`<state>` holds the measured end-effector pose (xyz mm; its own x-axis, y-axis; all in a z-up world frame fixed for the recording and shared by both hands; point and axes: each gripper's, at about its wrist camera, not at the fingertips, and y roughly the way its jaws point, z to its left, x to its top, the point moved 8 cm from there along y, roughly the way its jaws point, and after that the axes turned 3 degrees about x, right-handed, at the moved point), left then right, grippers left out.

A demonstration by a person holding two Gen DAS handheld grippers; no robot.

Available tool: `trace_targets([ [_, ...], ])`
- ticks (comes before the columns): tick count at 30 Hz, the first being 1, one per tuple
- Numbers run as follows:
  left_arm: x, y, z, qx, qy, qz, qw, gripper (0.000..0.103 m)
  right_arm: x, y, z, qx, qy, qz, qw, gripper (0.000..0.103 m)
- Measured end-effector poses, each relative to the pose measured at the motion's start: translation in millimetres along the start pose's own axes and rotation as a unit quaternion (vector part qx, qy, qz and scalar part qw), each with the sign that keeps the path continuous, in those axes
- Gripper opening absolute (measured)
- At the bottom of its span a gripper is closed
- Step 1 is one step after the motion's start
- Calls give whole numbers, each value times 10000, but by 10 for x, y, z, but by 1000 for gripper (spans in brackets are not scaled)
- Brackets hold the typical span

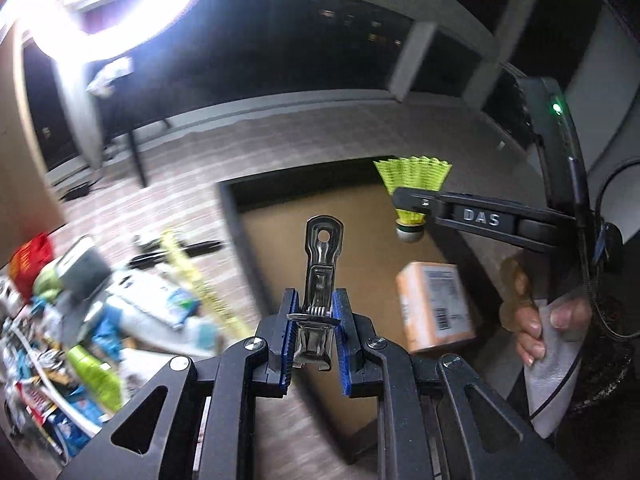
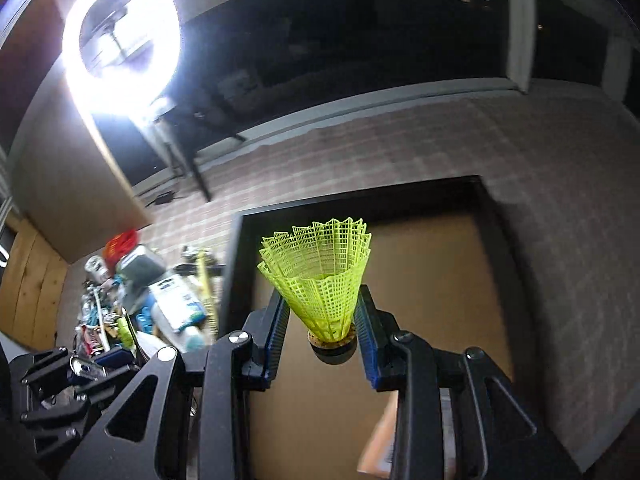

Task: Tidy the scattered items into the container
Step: 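Carry the clip and shuttlecock over the tray and open both grippers, then grasp the pink bottle with the left gripper while the right grasps a blue clothespin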

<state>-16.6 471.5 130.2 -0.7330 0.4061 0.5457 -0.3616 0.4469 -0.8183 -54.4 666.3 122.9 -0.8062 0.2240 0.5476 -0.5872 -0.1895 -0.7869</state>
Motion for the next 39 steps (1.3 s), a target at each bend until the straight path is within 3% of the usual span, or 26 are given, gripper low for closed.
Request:
trace_targets([
  [2, 19, 38, -178, 4, 128, 18, 9999, 23, 8, -23, -105, -100, 11, -10, 9999, 46],
  [3, 21, 45, -238, 30, 161, 27, 9999, 40, 9, -42, -171, -231, 29, -16, 9997, 58],
  [4, 33, 45, -312, 20, 209, -10, 9998, 50, 0, -71, -219, -320, 53, -60, 9995, 61],
  [12, 21, 10, -346, 194, 204, -91, 9996, 50, 5, -137, -272, -211, 88, -153, 9996, 62],
  [23, -324, -162, 533, 775, -576, -15, 9953, 49, -48, 154, 430, 330, -438, 107, 9984, 62],
  [30, -690, -452, 1294, 1259, -1210, -23, 9846, 48, -151, 390, 1049, 697, -820, 354, 9936, 62],
  [39, -1487, -964, 2311, 1891, -1996, 146, 9613, 48, -625, 526, 2065, 1274, -1668, 763, 9747, 62],
])
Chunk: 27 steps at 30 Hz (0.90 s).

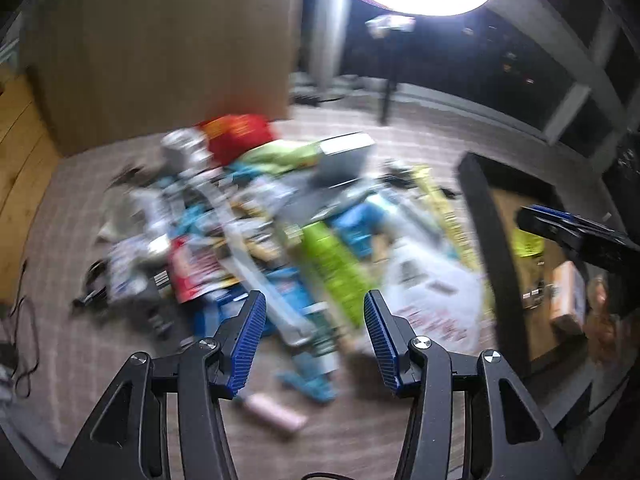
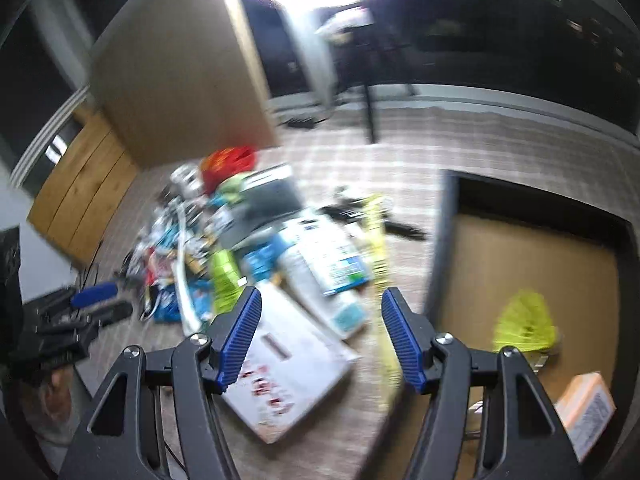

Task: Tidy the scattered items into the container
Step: 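Grasp the pink bottle with the left gripper while the right grasps a blue clothespin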

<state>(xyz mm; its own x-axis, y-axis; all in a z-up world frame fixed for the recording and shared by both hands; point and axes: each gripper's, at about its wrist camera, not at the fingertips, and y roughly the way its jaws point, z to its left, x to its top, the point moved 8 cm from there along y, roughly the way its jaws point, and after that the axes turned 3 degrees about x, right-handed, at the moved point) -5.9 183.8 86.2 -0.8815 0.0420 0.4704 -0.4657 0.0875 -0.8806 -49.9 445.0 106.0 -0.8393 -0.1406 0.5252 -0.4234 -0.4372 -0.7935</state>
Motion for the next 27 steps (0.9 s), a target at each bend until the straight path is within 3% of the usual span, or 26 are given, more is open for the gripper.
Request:
trace_targets([
  [5, -340, -8, 517, 267, -187, 207, 9993, 48, -161, 198, 495, 255, -402, 287, 9985, 59],
  [9, -651, 54, 673, 272, -310, 420, 9983, 48, -355, 370, 892, 529, -666, 595, 9946, 43],
  [15, -952, 265, 614, 6, -621, 763, 9951, 46, -815, 647, 1319, 718, -1003, 1046, 9868, 33],
  [19, -1077, 409, 538, -135, -804, 958, 9921, 42, -1084, 785, 1449, 643, -1154, 1239, 9835, 32],
  [27, -1173, 636, 387, -249, -980, 1264, 9868, 38, -1304, 1030, 1527, 450, -1210, 1376, 9820, 30],
])
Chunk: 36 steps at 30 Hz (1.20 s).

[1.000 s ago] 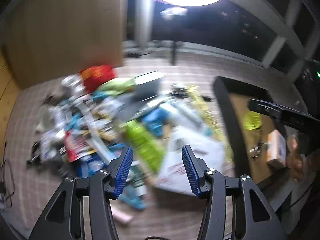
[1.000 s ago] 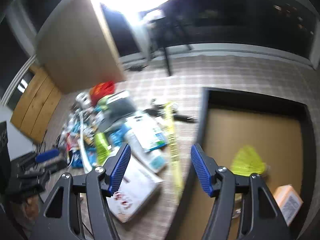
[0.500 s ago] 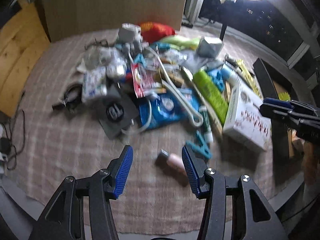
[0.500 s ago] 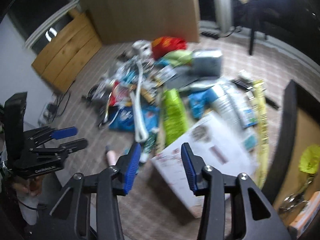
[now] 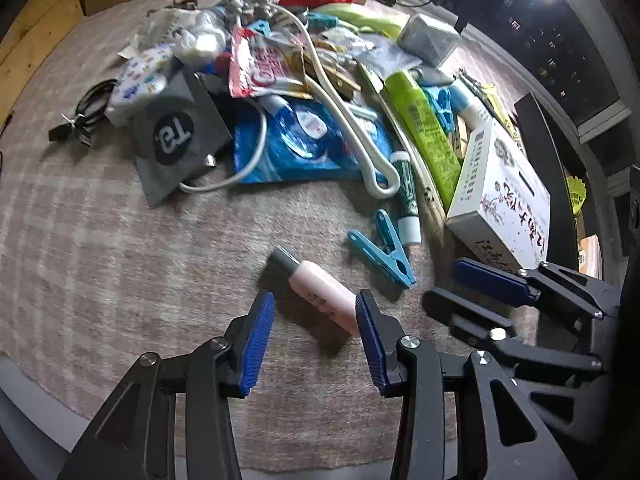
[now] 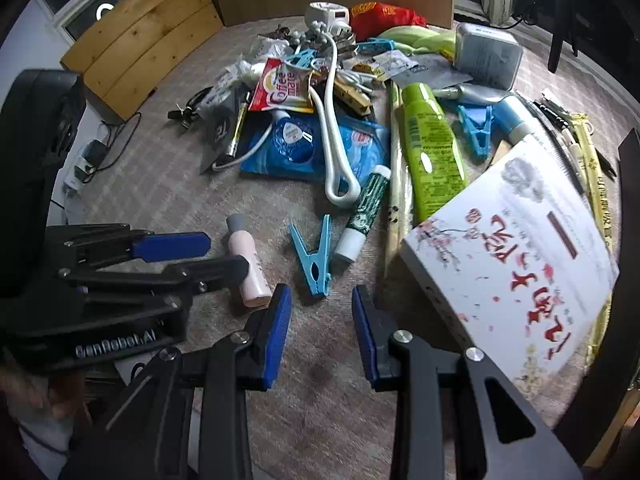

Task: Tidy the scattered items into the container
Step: 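Grasp the pink bottle with the left gripper while the right grasps a blue clothespin, then carry the pink bottle and clothespin over the tray and open both grippers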

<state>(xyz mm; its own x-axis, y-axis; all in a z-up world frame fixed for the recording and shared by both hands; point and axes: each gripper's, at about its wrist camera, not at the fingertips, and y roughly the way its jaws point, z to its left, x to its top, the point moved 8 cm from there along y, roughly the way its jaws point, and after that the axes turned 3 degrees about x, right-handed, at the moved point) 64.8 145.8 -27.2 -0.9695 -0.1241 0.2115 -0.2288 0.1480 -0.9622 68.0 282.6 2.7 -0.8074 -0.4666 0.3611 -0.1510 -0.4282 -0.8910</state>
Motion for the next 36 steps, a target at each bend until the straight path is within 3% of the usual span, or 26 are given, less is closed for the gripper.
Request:
trace_targets([
  [8, -3, 104, 29, 359, 98, -21, 9993, 33, 20, 131, -6, -83, -42, 77, 9999, 27],
  [15, -63, 119, 127, 584, 175, -50, 9981, 19, 36, 263, 36, -212, -118, 155, 9996, 27],
  [17, -76, 109, 135, 596, 214, -90, 9980, 19, 50, 272, 43, -241, -143, 99, 9996, 26],
  [20, -96, 97, 126, 609, 261, -135, 9977, 18, 74, 276, 36, -319, -144, 69, 9994, 17],
  [23, -113, 51, 153, 559, 250, -170, 9980, 18, 76, 262, 40, -232, -82, 85, 9997, 17],
  [29, -129, -221, 251, 454, 172, -343, 9982, 18, 72, -72, -16, -112, 109, -208, 9997, 17],
  [36, 61, -541, -50, 160, 394, -596, 9973, 18, 136, -577, -282, -219, 447, -694, 9963, 17],
])
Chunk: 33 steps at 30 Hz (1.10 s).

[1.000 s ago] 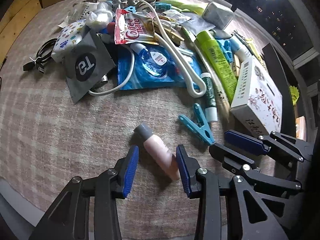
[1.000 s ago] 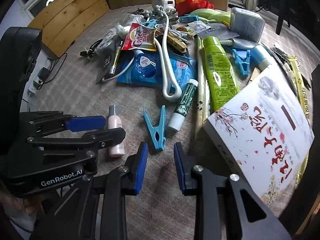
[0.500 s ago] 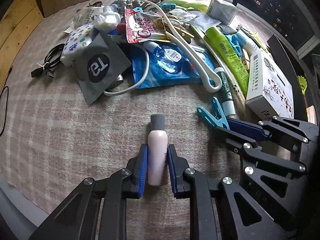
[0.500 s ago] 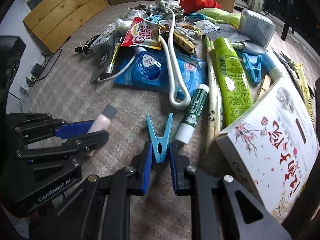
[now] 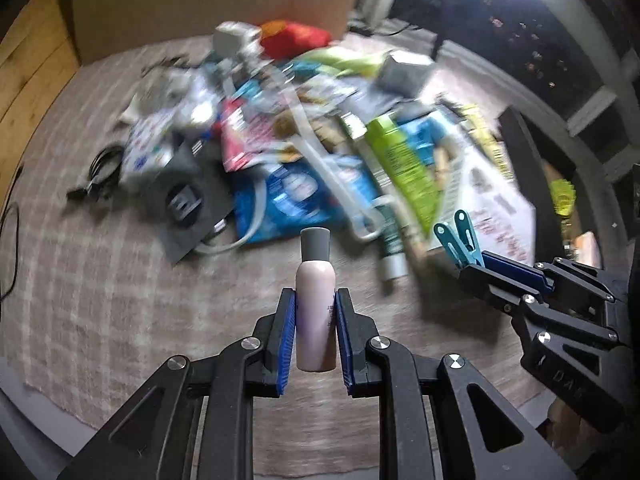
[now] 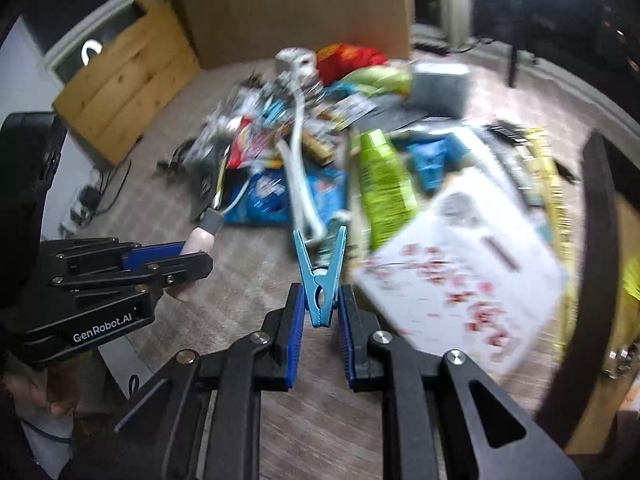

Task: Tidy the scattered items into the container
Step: 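Carry the pink bottle and clothespin over the tray and open both grippers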

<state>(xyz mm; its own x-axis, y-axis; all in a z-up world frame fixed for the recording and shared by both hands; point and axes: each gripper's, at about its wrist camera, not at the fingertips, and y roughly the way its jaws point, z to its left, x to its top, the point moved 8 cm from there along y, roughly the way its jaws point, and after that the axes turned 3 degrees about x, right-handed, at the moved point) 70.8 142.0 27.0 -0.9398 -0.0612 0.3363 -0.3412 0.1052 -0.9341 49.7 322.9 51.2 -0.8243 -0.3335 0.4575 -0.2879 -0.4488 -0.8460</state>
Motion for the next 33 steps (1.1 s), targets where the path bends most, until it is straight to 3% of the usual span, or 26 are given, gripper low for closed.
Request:
trace_targets([
  [9, 374, -84, -1242, -641, 889, -161, 9938, 18, -61, -812, -957, -571, 877, -658, 9923, 17],
  [20, 349, -157, -3105, -1226, 2158, -232, 9684, 19, -449, -1610, -2229, -1384, 1764, -1079, 9686, 17],
  [27, 244, -85, -3771, -1395, 2605, -204, 9551, 22, -582, -1869, -2665, -1702, 1994, -1195, 9576, 18],
  [28, 233, -64, -3826, -1364, 2624, -162, 9551, 39, -576, -1893, -2703, -1748, 2003, -1220, 9563, 20],
  [30, 239, -78, -3864, -1357, 2634, -252, 9547, 57, -582, -1914, -2784, -1856, 2101, -1164, 9528, 55],
  [31, 251, -88, -3861, -1298, 2657, -327, 9547, 58, -580, -1929, -2800, -1886, 2109, -1210, 9515, 61],
  [33, 268, -85, -3847, -1158, 2755, -367, 9536, 59, -566, -1974, -2807, -2012, 2058, -1348, 9482, 62],
])
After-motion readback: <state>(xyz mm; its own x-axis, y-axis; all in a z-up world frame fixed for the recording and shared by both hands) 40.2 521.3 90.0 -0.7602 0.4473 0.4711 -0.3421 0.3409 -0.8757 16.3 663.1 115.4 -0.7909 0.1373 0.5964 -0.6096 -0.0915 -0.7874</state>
